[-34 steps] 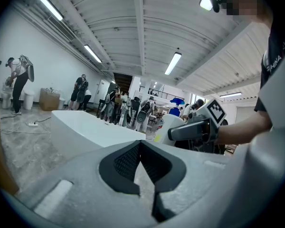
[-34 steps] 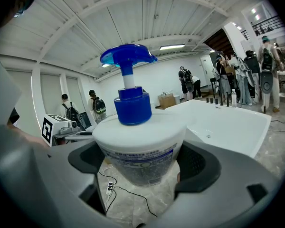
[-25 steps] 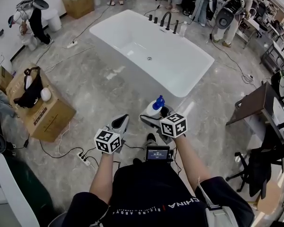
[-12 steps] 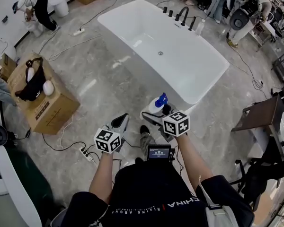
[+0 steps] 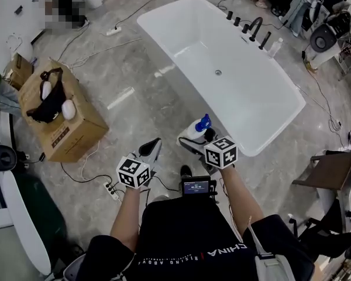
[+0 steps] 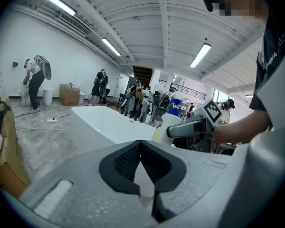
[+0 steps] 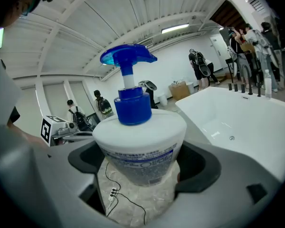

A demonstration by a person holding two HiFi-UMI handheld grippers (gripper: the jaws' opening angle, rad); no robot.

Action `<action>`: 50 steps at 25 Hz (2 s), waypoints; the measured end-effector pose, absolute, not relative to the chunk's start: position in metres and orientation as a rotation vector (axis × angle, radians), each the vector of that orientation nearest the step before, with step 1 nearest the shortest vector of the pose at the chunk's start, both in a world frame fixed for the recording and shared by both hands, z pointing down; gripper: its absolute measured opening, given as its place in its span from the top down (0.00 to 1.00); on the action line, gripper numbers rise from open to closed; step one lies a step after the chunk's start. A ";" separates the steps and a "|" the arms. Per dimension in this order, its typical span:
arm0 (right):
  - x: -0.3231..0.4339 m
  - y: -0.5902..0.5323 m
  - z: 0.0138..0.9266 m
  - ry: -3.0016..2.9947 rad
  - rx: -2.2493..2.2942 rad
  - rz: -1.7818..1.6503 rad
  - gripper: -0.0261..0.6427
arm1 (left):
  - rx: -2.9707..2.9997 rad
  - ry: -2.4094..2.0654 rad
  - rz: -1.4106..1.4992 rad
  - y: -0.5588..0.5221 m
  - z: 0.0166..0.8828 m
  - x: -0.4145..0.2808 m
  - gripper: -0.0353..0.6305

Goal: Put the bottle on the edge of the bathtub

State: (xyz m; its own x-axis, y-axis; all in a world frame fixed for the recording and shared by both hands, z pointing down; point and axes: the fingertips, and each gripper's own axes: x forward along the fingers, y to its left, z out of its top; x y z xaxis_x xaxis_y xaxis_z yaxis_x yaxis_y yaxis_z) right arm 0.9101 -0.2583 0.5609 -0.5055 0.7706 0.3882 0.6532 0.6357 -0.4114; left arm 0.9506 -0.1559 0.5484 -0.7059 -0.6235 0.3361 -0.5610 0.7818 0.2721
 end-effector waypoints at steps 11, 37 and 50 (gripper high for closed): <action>0.810 -0.215 0.562 -2.268 -1.165 0.235 0.24 | 0.808 -2.607 -0.311 -0.112 0.551 0.859 0.94; 0.499 0.009 0.549 -2.369 -1.018 0.294 0.24 | 0.996 -2.563 -0.264 0.116 0.545 0.543 0.94; 0.290 0.051 0.556 -2.407 -0.972 0.356 0.24 | 1.081 -2.492 -0.188 0.157 0.543 0.319 0.94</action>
State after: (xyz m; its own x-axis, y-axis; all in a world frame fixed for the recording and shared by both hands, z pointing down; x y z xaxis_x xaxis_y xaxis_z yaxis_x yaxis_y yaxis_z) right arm 0.2904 0.0513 0.5557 -0.6098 0.7043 0.3635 0.5688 0.7083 -0.4181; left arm 0.3194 0.1567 0.5429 -0.6119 -0.7234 0.3198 -0.6671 0.6893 0.2826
